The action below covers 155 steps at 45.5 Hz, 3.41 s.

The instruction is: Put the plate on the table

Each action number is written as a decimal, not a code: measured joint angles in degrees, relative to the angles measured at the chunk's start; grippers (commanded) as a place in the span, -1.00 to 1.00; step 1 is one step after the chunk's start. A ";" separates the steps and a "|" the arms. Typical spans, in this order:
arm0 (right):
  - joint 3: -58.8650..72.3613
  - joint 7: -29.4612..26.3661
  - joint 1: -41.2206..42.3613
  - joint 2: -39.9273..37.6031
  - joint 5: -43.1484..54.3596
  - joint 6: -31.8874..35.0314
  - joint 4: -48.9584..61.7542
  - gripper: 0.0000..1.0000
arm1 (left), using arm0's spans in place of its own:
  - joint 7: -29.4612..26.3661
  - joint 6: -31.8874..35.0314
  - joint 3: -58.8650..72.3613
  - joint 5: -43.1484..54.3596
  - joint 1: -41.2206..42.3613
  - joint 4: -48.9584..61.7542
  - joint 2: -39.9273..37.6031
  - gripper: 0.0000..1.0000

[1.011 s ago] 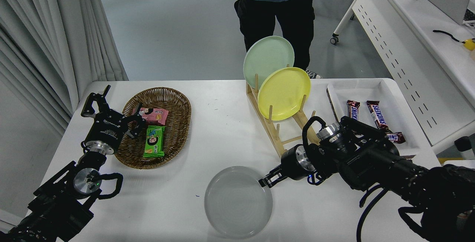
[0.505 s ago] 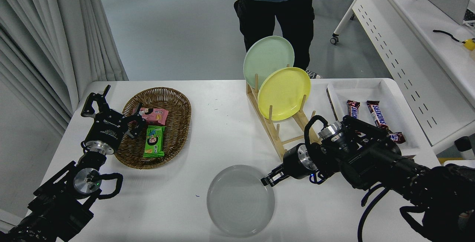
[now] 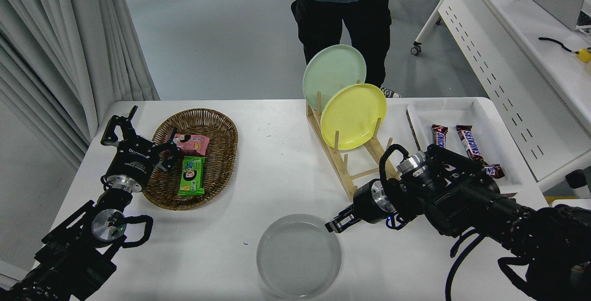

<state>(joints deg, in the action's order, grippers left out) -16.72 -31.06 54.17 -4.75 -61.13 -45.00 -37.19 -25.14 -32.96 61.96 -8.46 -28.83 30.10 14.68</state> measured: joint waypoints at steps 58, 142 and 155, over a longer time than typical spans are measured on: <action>-6.83 15.12 18.92 -23.78 19.57 33.84 -29.38 1.00 | 0.00 0.00 0.00 0.03 0.00 -0.01 0.00 1.00; -37.60 46.72 -13.66 -8.89 61.59 66.02 16.38 1.00 | 0.00 0.00 0.00 0.00 0.00 0.02 0.00 1.00; -37.43 46.58 -13.14 -7.48 61.37 67.93 18.45 1.00 | 0.00 0.00 0.00 0.00 0.00 0.01 0.00 1.00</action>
<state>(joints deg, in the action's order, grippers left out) -54.15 15.52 41.03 -12.23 0.24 22.93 -18.74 -25.14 -32.96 61.96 -8.46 -28.83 30.10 14.68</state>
